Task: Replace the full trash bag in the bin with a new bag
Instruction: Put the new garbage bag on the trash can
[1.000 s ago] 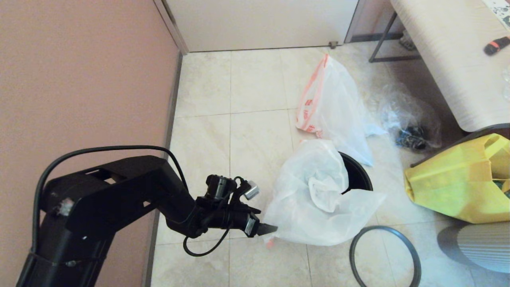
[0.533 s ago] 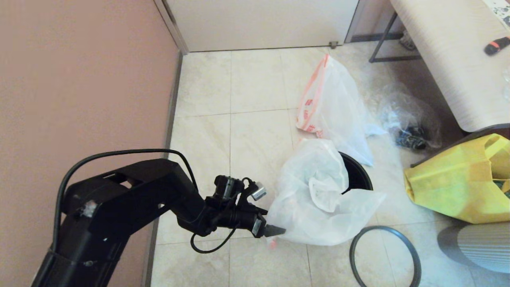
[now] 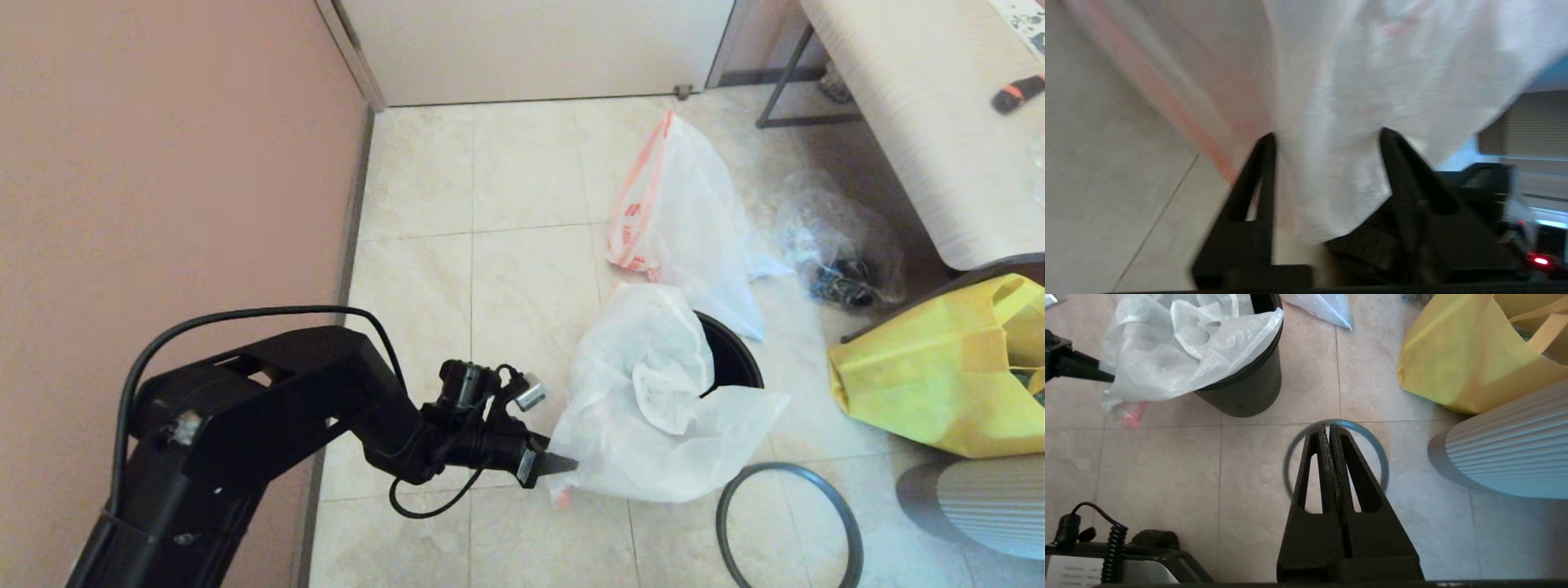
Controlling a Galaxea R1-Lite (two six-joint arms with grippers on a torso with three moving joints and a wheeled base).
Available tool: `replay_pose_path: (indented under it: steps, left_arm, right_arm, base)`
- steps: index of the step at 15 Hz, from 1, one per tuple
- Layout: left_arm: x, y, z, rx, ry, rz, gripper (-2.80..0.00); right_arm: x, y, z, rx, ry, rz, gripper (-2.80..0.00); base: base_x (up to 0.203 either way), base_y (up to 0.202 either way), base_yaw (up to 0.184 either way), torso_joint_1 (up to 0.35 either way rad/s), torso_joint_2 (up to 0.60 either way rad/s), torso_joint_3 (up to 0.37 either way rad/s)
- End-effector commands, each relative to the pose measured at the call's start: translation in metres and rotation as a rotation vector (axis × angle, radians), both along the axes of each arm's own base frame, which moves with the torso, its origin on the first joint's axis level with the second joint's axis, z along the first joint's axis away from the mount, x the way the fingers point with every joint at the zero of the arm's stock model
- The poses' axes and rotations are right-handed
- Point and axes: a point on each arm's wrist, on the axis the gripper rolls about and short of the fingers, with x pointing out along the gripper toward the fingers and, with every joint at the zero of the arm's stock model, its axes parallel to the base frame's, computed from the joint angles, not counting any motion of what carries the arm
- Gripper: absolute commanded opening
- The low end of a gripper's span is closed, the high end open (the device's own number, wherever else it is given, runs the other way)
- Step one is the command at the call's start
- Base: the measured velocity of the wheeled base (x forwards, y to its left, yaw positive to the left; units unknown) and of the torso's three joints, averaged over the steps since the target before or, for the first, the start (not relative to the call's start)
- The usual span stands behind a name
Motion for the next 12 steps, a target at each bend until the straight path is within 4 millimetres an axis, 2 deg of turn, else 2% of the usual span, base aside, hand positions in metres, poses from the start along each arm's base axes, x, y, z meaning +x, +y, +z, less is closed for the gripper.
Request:
replay_pose_path:
  steps: [1,8,11,12]
  left_arm:
    - [-0.001,0.0,0.008,-0.027,0.0,-0.015,-2.8]
    - [-0.013,0.01,0.026,-0.054,0.029,-0.014,-2.8]
    - [-0.029,0.016,0.043,-0.069,0.047,-0.022,-2.8]
    - [-0.03,0.015,0.042,-0.076,0.058,-0.035,-2.8]
  right_arm:
    - [0.0,0.0,0.0,0.001,0.002,0.001,-2.8]
    - [0.0,0.0,0.0,0.001,0.002,0.001,-2.8]
    - [0.0,0.0,0.0,0.001,0.002,0.001,-2.8]
    - [0.0,0.0,0.0,-0.001,0.002,0.001,-2.8]
  base:
    - [0.0,0.0,0.0,0.0,0.0,0.0]
    - [0.0,0.0,0.0,0.0,0.0,0.0]
    - [0.0,0.0,0.0,0.0,0.0,0.0]
    - [0.0,0.0,0.0,0.0,0.0,0.0]
